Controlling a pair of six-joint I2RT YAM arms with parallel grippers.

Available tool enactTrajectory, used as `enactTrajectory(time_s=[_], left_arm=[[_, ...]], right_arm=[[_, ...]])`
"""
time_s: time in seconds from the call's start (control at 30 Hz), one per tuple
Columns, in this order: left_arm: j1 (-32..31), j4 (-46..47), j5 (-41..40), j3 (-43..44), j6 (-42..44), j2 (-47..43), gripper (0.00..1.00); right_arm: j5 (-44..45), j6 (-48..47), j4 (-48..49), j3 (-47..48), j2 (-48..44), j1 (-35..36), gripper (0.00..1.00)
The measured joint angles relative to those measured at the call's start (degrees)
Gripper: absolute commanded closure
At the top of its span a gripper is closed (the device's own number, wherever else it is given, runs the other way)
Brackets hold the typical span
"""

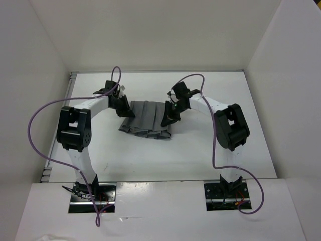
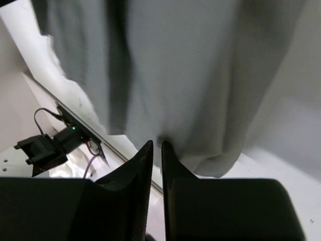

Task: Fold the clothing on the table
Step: Fold the skirt

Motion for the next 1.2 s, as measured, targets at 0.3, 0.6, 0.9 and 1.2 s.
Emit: enactTrajectory(time_s=[0.3,0.6,0.9,1.2], left_arm=[[-1.07,-0.66,-1.66,-6.86,-0.04,-0.04,0.95],[-1.29,-3.23,-2.40,-7.34,0.24,-5.86,0.43],[0.42,4.04,-3.61,-9.57,3.21,-34.34,0.23],[0.48,2.91,-5.33,-26.80,1.03,-39.21,0.24]], right_arm=[[-1.75,0.59,0.00,-4.48,2.29,-2.54,0.83],[1.57,0.48,-2.19,-5.03,1.09,-3.21,0.47],[19.39,2.67,2.29,-2.93,-30.73,-3.89,0.28],[36.22,14.32,5.68,-24.96,-43.52,-4.94,0.28]])
